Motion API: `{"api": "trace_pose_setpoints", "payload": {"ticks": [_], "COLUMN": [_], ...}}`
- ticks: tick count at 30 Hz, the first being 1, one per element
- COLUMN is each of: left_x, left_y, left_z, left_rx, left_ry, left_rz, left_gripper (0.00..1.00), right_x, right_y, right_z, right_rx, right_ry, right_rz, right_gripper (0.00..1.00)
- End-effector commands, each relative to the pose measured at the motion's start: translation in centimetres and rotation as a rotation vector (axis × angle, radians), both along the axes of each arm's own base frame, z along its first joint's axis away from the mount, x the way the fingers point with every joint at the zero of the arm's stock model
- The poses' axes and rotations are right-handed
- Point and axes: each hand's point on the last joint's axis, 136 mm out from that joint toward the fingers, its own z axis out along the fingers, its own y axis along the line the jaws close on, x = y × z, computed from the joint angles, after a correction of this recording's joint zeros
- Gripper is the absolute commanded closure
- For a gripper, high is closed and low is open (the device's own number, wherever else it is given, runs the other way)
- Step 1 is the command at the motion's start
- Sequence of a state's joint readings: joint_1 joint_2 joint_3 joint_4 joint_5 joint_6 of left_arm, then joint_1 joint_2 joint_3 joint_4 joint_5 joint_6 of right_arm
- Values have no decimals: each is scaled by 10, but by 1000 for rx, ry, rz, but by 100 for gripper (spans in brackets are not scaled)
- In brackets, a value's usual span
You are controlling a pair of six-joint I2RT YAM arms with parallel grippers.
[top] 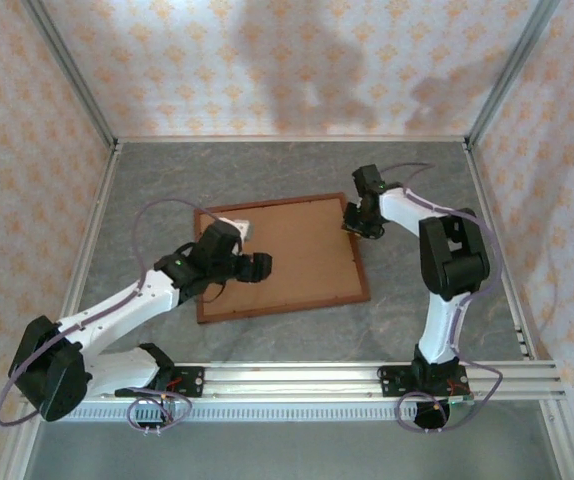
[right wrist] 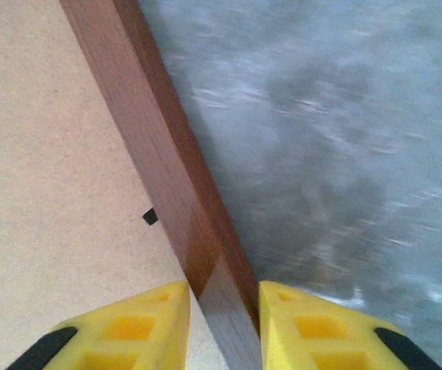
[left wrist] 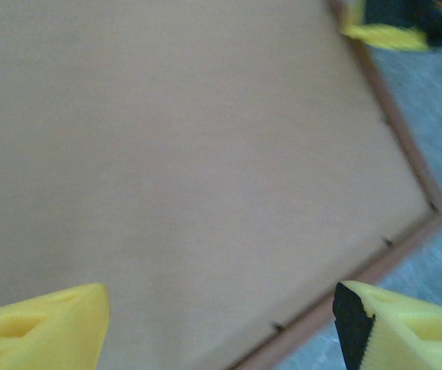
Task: Put the photo into the frame
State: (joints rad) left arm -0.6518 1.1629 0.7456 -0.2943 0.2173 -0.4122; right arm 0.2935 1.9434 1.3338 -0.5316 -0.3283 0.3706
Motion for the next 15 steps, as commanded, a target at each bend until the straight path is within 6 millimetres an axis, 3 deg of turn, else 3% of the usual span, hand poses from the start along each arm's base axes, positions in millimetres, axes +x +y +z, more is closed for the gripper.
{"api": "trace_pose_setpoints", "payload": {"ticks": [1,8,11,15], "left_x": [-2,-30,-35,-33], "left_y": [-34,-86,-102,-117], "left_z": [18,-8,-25,-50], "left_rx": [28,181,294,440], "left_ry": [-143,-228,-234,-222], "left_rz": [-135,-410,-514,-627], "left_gripper": [23,22,22,25], "right_x": [9,-23,-43,-63], "right_y": [11,-37,-55,-64], "right_z": [24,69,76,76], "right_rx": [39,-153,-172,-147], "right_ry": [-44,-125,-146,-153], "right_rz": [10,24,0,-14], "right_gripper": [63,35,29,24]}}
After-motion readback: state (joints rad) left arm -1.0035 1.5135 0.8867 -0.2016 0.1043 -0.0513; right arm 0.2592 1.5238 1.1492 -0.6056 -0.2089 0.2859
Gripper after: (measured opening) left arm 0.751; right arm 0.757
